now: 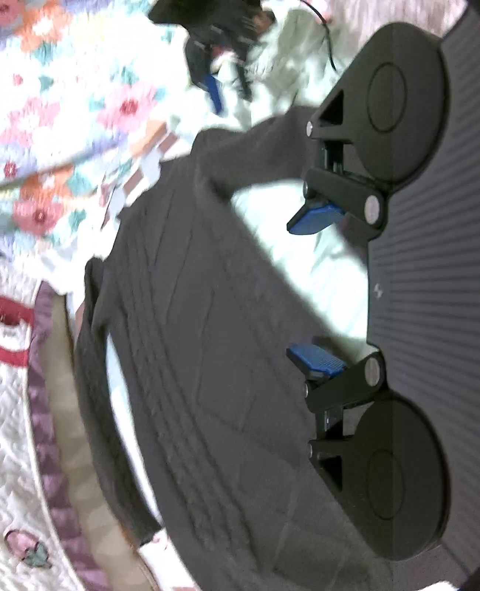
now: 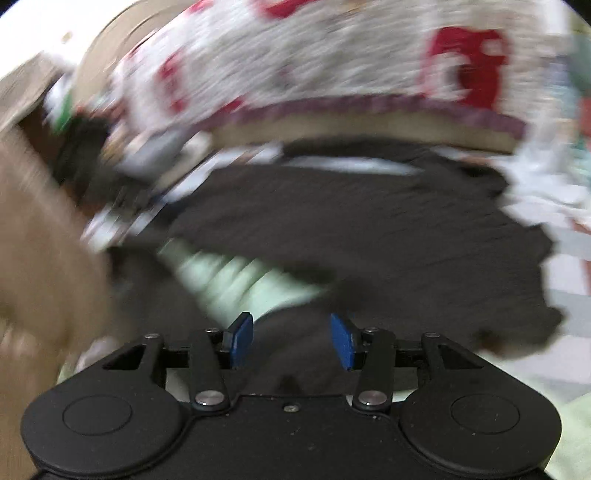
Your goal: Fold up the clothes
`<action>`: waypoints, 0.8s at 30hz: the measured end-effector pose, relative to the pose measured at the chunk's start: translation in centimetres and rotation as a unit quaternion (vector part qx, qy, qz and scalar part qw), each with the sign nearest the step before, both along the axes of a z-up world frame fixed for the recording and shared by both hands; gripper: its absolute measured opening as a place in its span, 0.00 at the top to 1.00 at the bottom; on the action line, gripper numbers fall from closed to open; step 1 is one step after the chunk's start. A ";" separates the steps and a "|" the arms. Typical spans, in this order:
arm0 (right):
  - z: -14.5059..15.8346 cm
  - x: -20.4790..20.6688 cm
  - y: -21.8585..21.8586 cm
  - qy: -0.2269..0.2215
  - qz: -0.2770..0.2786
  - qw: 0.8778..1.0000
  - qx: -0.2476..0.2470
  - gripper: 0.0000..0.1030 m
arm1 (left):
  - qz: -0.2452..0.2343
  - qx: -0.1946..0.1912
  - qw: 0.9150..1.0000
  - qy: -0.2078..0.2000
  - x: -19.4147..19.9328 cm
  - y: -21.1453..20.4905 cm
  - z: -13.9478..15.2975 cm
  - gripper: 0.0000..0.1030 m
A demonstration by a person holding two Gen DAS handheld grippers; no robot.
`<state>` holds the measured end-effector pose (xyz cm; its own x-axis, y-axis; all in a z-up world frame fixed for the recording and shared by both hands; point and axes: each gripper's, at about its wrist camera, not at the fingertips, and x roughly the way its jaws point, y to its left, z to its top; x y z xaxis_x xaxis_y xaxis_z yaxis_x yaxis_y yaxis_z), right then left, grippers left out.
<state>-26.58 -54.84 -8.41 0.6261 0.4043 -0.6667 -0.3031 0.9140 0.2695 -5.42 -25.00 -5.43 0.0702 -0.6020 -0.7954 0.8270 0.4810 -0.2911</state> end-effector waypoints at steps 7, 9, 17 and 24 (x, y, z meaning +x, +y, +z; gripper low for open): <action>-0.9 -0.6 6.3 -0.027 0.038 0.999 -0.002 0.38 | -0.051 0.026 0.998 -0.004 -1.9 0.9 -0.7 0.36; -1.4 -0.3 8.0 -0.023 0.057 0.997 -0.046 0.38 | -0.060 0.054 0.997 -0.014 -2.1 1.3 -1.9 0.36; -1.4 -0.2 9.2 -0.062 0.028 0.994 -0.085 0.86 | -0.004 0.033 0.995 0.093 0.2 3.9 -4.7 0.35; 1.4 3.5 6.8 -0.130 -0.051 0.989 -0.045 0.87 | -0.017 -0.049 0.997 0.055 0.2 3.8 -3.0 0.34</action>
<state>-23.08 -48.04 -6.99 0.8154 0.2755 -0.5092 -0.2557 0.9605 0.1103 -5.26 -21.17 -8.44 -0.0362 -0.6780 -0.7342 0.8032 0.4174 -0.4250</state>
